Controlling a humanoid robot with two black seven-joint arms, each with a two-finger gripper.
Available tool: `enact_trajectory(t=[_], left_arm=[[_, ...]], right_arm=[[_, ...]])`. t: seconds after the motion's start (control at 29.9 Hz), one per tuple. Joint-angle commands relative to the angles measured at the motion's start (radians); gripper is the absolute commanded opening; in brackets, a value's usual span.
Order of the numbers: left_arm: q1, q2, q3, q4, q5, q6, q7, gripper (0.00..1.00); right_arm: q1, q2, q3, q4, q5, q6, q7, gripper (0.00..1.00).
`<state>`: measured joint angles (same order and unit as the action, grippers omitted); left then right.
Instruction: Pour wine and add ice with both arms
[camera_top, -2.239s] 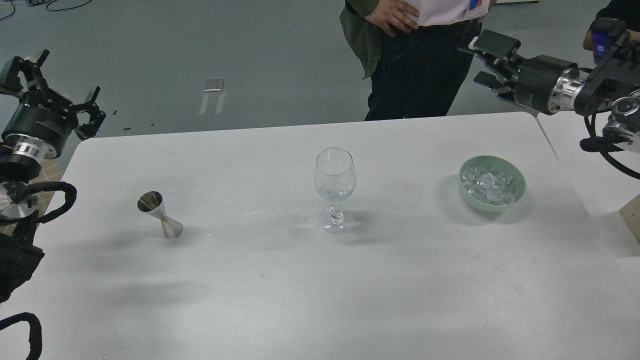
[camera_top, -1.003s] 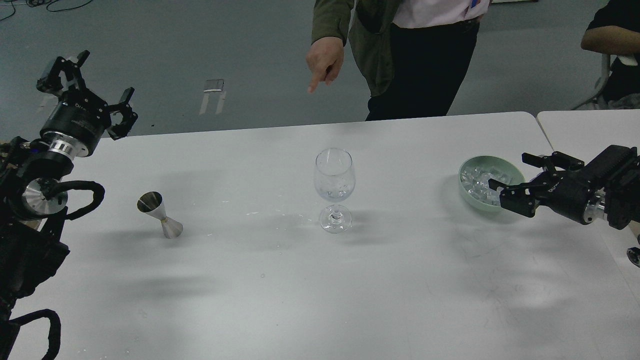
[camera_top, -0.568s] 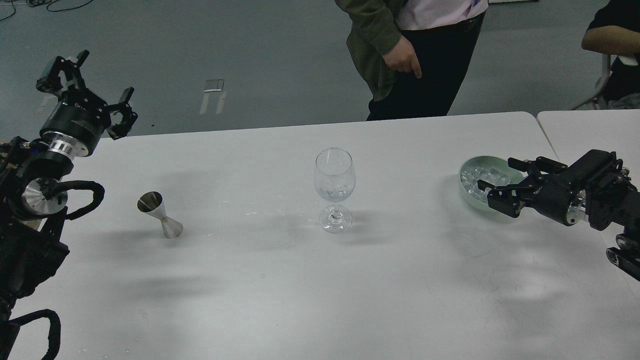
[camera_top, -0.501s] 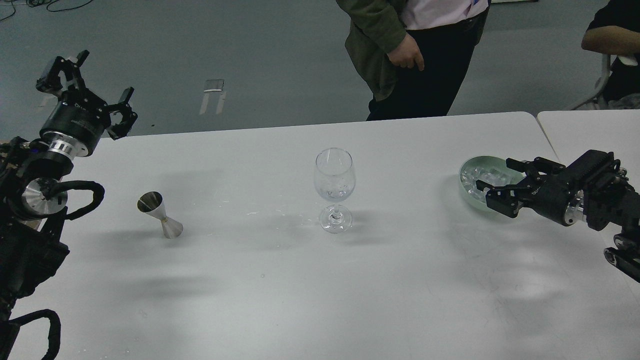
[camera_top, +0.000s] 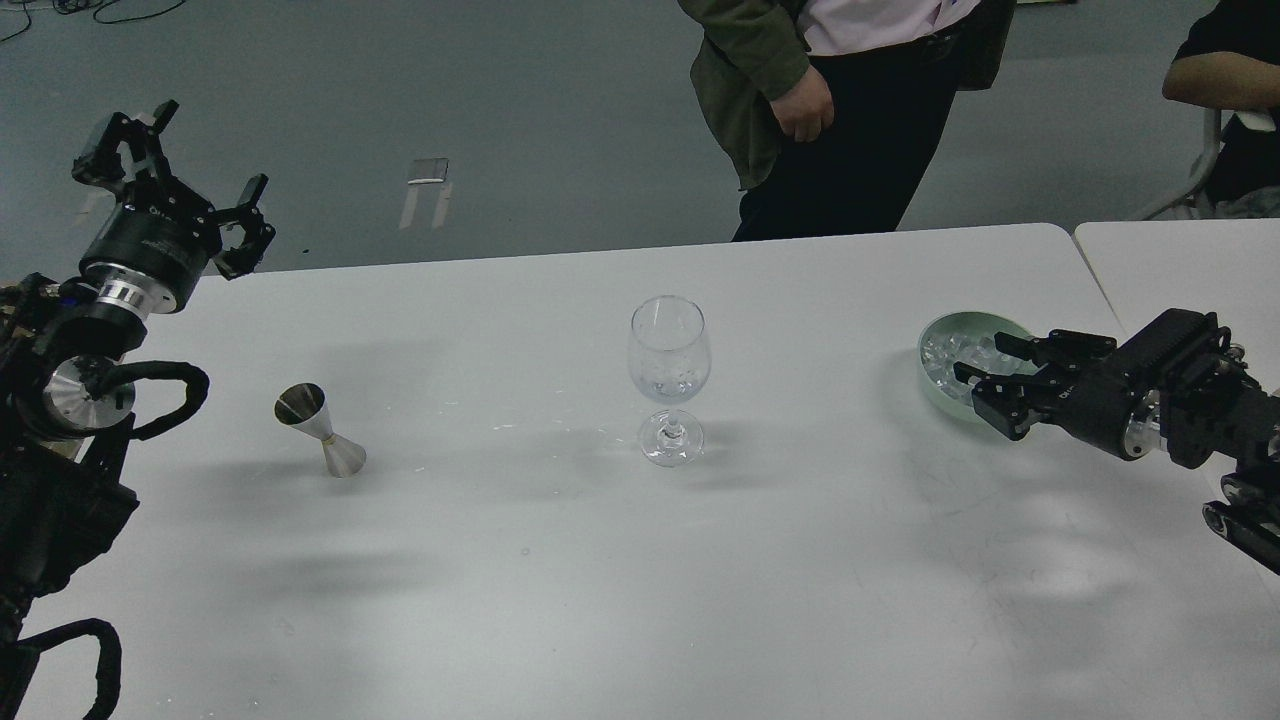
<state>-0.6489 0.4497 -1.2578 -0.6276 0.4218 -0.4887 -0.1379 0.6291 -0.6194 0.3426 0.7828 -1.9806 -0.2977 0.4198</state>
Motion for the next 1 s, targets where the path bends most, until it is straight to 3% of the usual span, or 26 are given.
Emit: enact_trajectory(t=[0.0,0.1,0.3,0.7,0.84,0.97], left_arm=[[0.000,0.001,0.000,0.000,0.000,0.000,0.000,0.98],[0.000,0.001,0.000,0.000,0.000,0.000,0.000,0.98],[0.000,0.001,0.000,0.000,-0.001,0.000,0.000,0.98],[0.000,0.001,0.000,0.000,0.000,0.000,0.000,0.98],[0.000,0.001,0.000,0.000,0.000,0.000,0.000,0.98],[-0.001,0.001,0.000,0.000,0.000,0.000,0.000,0.98]], right_arm=[[0.000,0.012,-0.001,-0.017,0.000,0.002,-0.001,0.60],[0.001,0.027,-0.001,-0.027,0.000,0.002,0.001,0.60],[0.003,0.029,-0.002,-0.028,0.000,0.005,-0.001,0.49],[0.003,0.027,-0.001,-0.037,0.000,0.005,-0.001,0.17],[0.012,0.027,-0.001,-0.027,0.002,0.003,-0.001,0.00],[0.046,0.015,-0.001,0.010,0.005,0.003,-0.001,0.00]])
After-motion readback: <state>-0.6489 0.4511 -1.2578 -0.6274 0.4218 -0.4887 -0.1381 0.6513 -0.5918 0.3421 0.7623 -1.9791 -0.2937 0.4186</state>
